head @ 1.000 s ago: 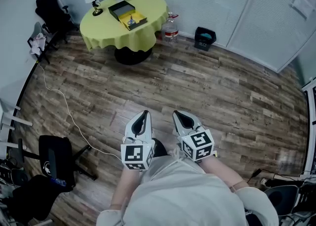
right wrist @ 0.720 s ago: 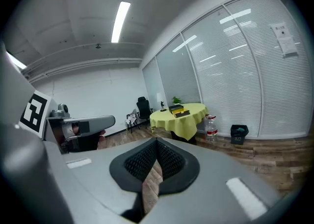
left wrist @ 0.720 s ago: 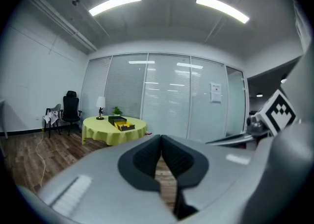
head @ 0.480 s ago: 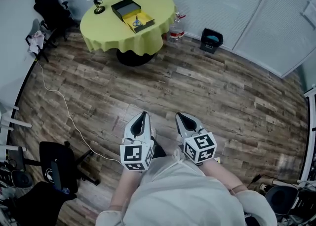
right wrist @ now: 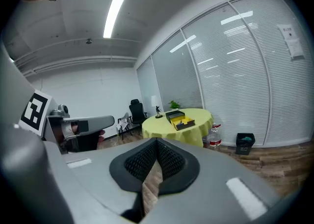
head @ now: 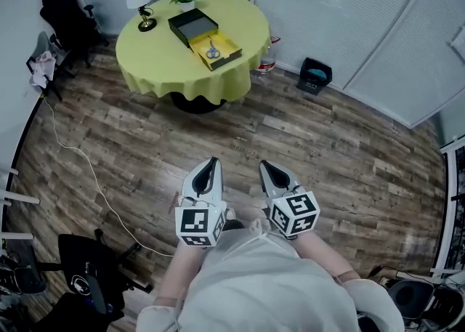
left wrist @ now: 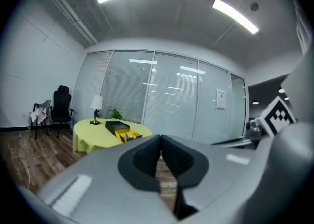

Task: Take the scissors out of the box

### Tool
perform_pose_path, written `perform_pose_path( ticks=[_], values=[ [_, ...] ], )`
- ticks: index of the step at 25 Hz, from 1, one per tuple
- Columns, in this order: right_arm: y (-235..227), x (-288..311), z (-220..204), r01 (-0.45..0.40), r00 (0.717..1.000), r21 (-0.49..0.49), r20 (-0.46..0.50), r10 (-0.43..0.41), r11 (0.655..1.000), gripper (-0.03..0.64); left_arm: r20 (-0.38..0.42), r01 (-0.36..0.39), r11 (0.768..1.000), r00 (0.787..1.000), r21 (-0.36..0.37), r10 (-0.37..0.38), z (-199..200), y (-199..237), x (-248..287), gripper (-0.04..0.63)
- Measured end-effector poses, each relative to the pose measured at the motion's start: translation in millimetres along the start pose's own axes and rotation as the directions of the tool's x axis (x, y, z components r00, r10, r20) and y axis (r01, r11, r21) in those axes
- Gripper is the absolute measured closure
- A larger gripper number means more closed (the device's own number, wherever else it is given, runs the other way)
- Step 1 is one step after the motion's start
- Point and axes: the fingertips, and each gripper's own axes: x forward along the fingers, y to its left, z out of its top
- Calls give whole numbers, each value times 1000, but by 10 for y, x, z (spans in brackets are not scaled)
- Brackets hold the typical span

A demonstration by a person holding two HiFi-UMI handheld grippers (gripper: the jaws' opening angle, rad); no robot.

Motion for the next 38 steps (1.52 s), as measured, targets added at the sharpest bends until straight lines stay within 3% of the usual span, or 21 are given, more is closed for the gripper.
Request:
perform_pose_path(
  ticks=[3, 8, 13, 19, 28, 33, 38],
  values=[
    [81, 357, 93, 6, 1000, -1, -12, -6, 1000, 617, -13, -7, 1000, 1000, -29, 7, 18, 387, 135, 589],
    [110, 798, 112, -1, 999, -12, -52, 0, 1000, 617, -8, -94, 993, 996, -69, 94, -8, 917, 281, 589],
    [-67, 1160, -11, 8, 994, 25, -106, -5, 1000, 617, -69, -116, 990, 991, -74, 111, -182, 1139, 552, 589],
    [-376, 1677, 31, -48, 990, 26, -135, 51, 998, 617, -111, -157, 986, 982, -51, 151, -256, 1255, 1083, 589],
    [-1404, 2544, 662, -161, 978, 11, -132, 161, 987, 617, -70, -226, 974, 972, -31, 224, 125, 1140, 2460, 589],
    [-2223, 2951, 1015, -193, 971, -4, -148, 191, 981, 617, -106, -245, 969, 964, -16, 242, 174, 898, 3359, 589],
    [-2888, 3324, 1225, -224, 958, 1, -186, 220, 975, 617, -131, -297, 954, 948, -49, 289, 183, 792, 4068, 589]
  ],
)
